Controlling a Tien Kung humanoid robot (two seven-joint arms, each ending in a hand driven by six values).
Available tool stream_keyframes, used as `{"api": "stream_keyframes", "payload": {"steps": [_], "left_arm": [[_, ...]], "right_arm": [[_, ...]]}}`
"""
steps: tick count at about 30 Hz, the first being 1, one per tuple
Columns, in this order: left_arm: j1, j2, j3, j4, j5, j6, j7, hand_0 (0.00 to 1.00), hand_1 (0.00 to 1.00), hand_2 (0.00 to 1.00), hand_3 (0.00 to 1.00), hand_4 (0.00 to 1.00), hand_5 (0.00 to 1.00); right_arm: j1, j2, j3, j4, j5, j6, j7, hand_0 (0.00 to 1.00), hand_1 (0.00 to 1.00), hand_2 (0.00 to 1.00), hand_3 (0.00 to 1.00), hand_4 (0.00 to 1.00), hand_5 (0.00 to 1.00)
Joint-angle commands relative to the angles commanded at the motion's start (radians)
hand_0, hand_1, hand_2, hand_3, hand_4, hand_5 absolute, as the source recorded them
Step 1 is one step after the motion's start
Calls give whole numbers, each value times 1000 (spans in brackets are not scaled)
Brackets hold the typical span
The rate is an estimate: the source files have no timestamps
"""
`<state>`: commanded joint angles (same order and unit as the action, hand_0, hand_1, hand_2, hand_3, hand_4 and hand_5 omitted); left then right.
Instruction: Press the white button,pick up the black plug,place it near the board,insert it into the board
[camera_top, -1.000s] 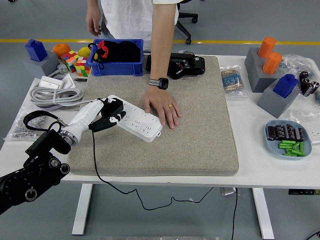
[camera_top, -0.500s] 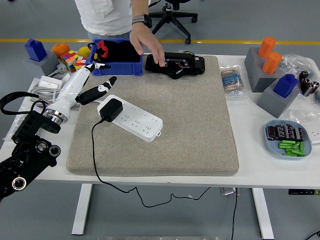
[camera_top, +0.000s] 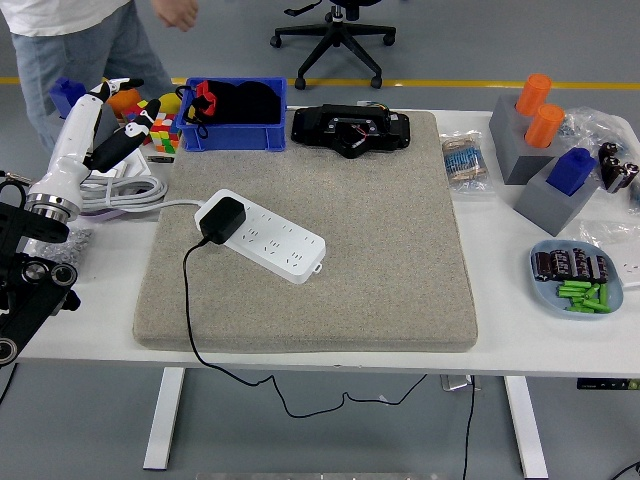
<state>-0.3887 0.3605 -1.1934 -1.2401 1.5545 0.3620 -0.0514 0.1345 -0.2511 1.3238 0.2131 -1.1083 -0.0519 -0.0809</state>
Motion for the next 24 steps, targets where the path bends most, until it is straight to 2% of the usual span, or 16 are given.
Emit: {"api": "stream_keyframes", "payload": {"steps": [5, 6, 11, 12, 13, 17, 18, 24], "left_arm": [[28, 3, -84, -19, -20, -26, 41, 998, 957, 880, 819, 738, 815], [36, 0, -105, -23, -20, -27, 44, 992, 937, 872, 810, 774, 653], [59, -17, -177, -34, -41, -33, 51, 992, 937, 872, 810, 774, 653], [61, -20, -187, -34, -41, -36, 53, 973, 909, 837, 808, 779, 596], [64, -24, -201, -35, -42, -37, 54, 973, 909, 837, 808, 779, 596], [73, -36, -238, -38, -38, -44, 62, 973, 909, 837, 808, 779, 596], [76, -38, -246, -39, -37, -45, 63, 940, 888, 824, 803, 776, 572], [92, -50, -280, -41, -27, -42, 64, 950, 888, 820, 803, 779, 562]], "right_arm": [[5, -4, -2, 1, 1, 0, -2, 612, 578, 575, 580, 651, 395], [6, -4, -3, 2, 1, 1, -4, 613, 578, 575, 581, 650, 394], [6, -5, -11, 1, 1, 3, -9, 613, 578, 575, 581, 650, 394], [6, -4, -12, 1, 1, 3, -10, 613, 579, 575, 582, 651, 394], [6, -4, -13, 2, 1, 4, -11, 613, 579, 575, 582, 651, 394], [7, -3, -14, 3, 0, 4, -11, 613, 579, 575, 582, 651, 394], [8, -4, -15, 3, 0, 4, -10, 613, 579, 575, 582, 651, 394], [10, -5, -21, 4, 3, 4, -10, 613, 580, 575, 582, 651, 394]]}}
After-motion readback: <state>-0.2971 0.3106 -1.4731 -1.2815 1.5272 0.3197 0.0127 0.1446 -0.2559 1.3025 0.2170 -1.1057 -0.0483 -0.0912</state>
